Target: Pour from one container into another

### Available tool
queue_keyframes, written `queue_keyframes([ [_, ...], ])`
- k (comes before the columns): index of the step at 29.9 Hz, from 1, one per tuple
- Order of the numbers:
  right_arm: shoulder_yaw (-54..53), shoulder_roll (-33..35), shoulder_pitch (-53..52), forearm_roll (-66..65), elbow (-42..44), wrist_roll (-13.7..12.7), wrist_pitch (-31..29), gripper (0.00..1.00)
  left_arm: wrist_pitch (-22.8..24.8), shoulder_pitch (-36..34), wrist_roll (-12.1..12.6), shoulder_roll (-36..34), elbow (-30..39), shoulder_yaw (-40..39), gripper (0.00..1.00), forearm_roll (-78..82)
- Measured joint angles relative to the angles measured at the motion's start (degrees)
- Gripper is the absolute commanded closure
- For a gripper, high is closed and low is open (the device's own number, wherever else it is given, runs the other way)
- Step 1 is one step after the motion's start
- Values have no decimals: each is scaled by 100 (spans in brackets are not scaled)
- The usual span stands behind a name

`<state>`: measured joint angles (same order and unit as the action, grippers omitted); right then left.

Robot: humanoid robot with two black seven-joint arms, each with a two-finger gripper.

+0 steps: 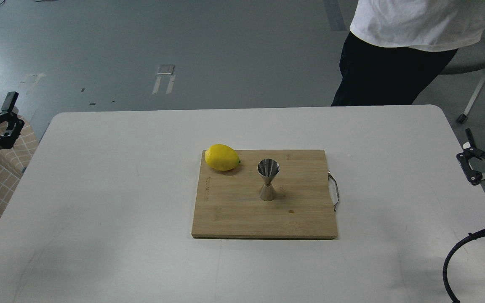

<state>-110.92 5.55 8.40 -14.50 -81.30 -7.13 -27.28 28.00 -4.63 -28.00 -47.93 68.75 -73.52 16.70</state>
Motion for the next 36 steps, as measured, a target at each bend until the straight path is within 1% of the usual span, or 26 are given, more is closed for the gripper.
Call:
queue_keyframes([
  [36,6,-114,21,0,-8,0,-5,0,0,-2,0,135,7,31,2,0],
])
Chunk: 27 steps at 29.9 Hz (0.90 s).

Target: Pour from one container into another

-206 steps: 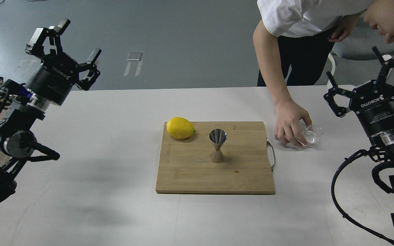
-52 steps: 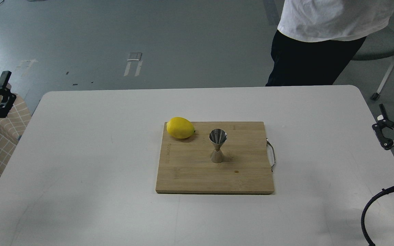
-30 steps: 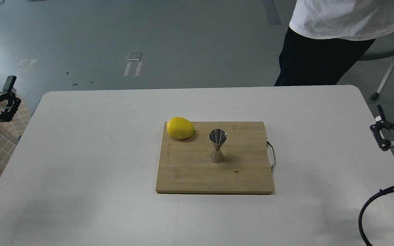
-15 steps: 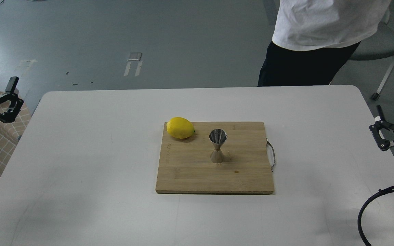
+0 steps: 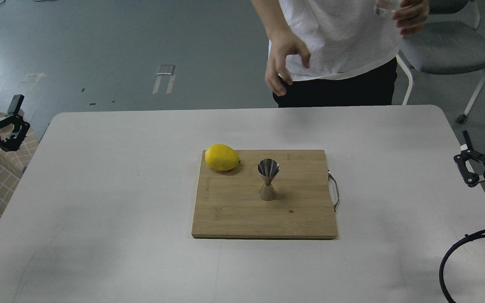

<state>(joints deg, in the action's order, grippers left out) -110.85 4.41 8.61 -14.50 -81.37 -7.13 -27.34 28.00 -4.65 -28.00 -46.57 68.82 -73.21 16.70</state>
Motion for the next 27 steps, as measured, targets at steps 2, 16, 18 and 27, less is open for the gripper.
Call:
queue_keyframes([
  [2,8,-1,-2,0,0,0,0,0,0,0,0,17,0,0,2,0],
  [16,35,-87,-1,0,7,0,0,0,0,41,0,34,0,9,2,0],
  [18,37,-88,-1,0,8,0,0,0,0,49,0,34,0,9,2,0],
  [27,54,-95,0,0,8,2,0,0,0,52,0,40,1,9,2,0],
])
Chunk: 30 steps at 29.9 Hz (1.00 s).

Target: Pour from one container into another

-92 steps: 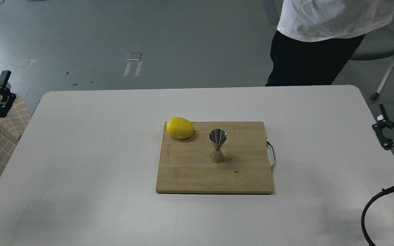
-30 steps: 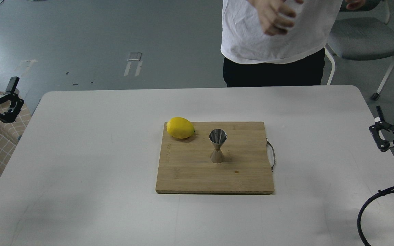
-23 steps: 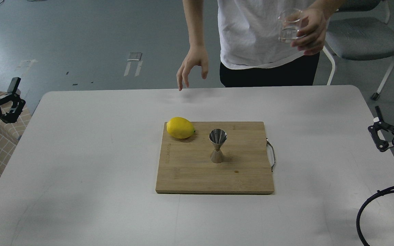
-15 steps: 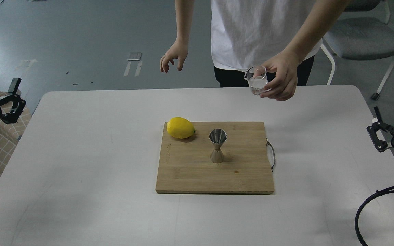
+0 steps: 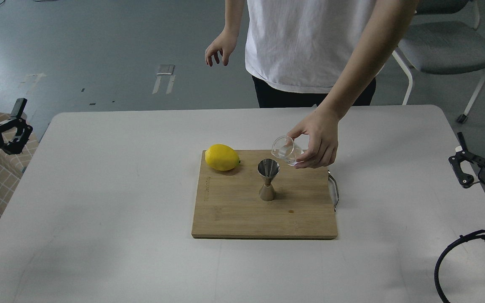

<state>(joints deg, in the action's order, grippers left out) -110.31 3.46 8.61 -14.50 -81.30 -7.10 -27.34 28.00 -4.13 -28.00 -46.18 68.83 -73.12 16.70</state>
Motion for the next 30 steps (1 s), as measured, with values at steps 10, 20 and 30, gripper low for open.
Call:
queue_keyframes([
  [10,1,-20,0,0,-6,0,0,0,0,7,0,2,3,0,2,0],
  [20,1,-21,-8,0,0,0,0,0,0,9,0,4,1,0,2,0],
  [30,-1,-21,-7,-1,0,-4,0,0,0,9,0,4,-2,0,2,0],
])
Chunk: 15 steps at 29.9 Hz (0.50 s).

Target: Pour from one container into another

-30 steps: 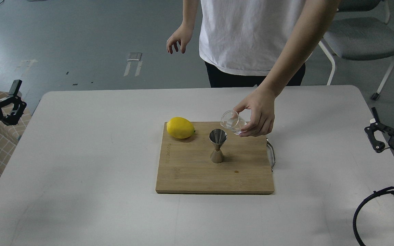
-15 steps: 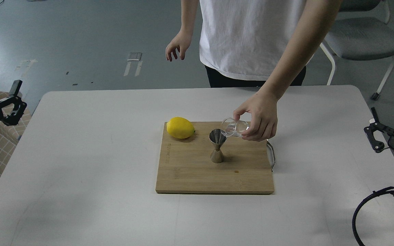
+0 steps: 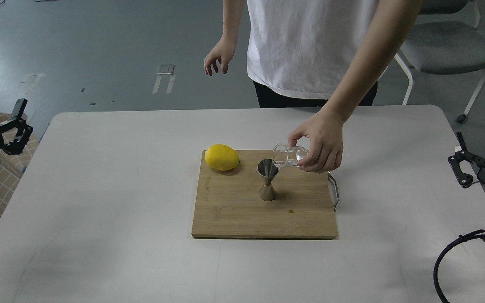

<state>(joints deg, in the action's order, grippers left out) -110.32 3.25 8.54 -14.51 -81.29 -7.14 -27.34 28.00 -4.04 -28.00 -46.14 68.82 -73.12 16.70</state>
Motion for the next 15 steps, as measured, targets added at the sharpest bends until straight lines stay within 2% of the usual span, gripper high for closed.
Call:
queue_keyframes([
  [15,2,-5,6,-3,0,0,0,0,0,0,0,0,7,0,2,0],
])
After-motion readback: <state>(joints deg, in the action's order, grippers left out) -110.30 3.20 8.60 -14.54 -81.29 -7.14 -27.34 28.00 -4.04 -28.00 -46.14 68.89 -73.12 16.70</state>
